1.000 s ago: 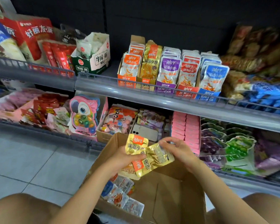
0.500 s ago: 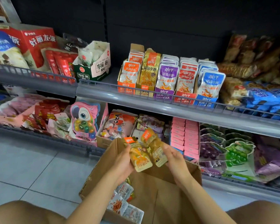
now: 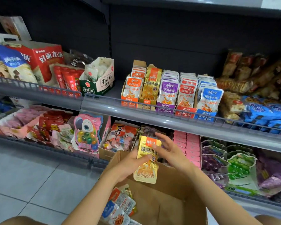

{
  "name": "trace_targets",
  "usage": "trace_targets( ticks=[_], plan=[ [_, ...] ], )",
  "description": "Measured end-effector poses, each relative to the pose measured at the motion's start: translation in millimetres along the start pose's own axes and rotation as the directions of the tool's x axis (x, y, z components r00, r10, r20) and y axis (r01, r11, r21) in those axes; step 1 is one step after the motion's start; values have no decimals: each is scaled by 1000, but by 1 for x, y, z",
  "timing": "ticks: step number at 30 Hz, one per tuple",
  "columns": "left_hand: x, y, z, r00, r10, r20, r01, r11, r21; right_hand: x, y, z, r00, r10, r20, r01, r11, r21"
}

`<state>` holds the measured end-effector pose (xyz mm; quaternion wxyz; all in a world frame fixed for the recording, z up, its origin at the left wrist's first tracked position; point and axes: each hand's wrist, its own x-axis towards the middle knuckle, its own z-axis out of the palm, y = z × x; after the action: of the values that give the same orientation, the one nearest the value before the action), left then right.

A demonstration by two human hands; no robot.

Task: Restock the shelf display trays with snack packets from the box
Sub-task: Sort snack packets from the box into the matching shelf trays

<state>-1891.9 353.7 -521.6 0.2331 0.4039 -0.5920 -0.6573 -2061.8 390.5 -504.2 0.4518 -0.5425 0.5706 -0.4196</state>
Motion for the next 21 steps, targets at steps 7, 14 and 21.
trace_targets(
  ticks=[7,14,21],
  plan=[
    [0,44,-20,993,84,-82,-76,992,99,23,-53,-10,997,-66,-44,71,990,118],
    [2,93,-41,929,370,-26,-355,907,229,51,-102,-26,999,-33,-1,32,963,267],
    [13,143,-61,904,394,164,-426,859,283,79,-146,-58,965,12,263,-95,947,308]
  ],
)
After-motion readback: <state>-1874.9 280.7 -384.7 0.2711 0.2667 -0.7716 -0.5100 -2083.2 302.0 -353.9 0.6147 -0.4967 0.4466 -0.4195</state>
